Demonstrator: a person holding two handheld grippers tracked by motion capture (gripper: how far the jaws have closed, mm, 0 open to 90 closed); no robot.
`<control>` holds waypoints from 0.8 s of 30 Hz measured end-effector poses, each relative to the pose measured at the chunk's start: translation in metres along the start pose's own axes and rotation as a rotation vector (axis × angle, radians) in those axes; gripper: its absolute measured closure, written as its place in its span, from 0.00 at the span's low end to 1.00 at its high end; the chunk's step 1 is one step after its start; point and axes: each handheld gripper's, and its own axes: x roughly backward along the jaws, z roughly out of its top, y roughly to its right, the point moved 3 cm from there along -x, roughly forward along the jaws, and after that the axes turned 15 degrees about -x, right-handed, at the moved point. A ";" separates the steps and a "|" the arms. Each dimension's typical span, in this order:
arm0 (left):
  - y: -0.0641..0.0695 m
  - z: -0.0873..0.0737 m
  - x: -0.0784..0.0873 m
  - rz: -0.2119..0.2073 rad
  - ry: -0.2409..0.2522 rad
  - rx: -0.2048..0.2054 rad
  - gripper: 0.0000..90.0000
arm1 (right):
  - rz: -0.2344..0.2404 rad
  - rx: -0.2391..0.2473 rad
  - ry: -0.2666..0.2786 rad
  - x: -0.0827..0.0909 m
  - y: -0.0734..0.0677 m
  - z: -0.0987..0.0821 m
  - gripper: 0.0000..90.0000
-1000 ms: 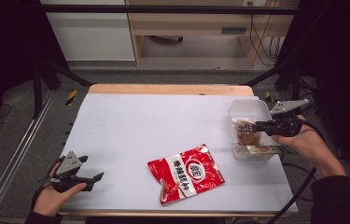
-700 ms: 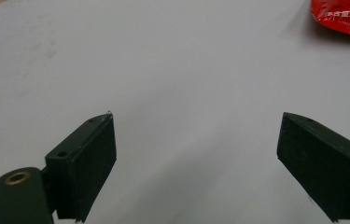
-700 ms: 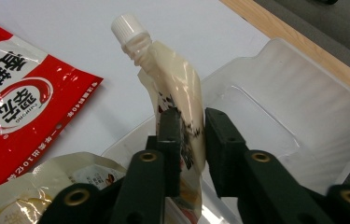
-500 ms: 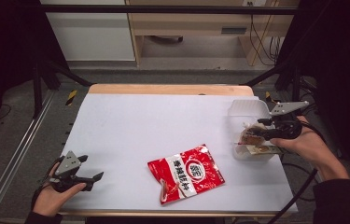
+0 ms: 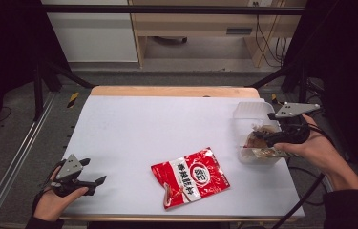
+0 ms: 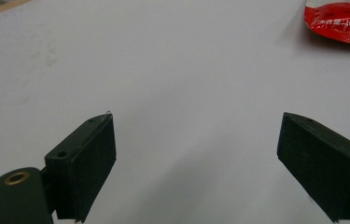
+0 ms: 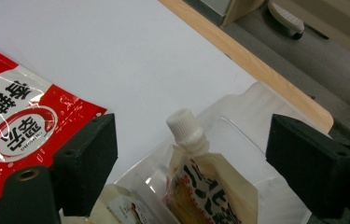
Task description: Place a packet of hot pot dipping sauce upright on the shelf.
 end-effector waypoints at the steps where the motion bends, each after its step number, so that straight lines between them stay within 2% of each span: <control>1: 0.000 0.000 0.000 0.000 0.001 -0.001 0.13 | 0.001 0.004 0.008 0.001 -0.003 0.002 0.16; 5: 0.001 0.001 0.000 -0.002 0.006 -0.002 0.13 | 0.003 0.002 0.032 0.005 -0.016 0.011 0.13; 8: 0.001 0.002 0.001 -0.002 0.012 -0.003 0.13 | -0.019 0.025 0.031 0.008 -0.027 0.016 0.10; 11: 0.001 0.003 0.001 -0.004 0.015 -0.008 0.13 | -0.032 0.020 0.037 0.011 -0.043 0.018 0.12; 16: 0.002 0.004 0.000 -0.009 0.024 -0.010 0.13 | -0.023 0.030 0.044 0.008 -0.075 0.016 0.17; 19: 0.003 0.005 -0.001 -0.012 0.024 -0.017 0.13 | -0.022 0.010 0.056 0.000 -0.089 0.012 0.21; 24: 0.002 0.006 -0.001 -0.007 0.023 -0.023 0.12 | -0.012 -0.072 0.056 -0.015 -0.107 -0.001 0.18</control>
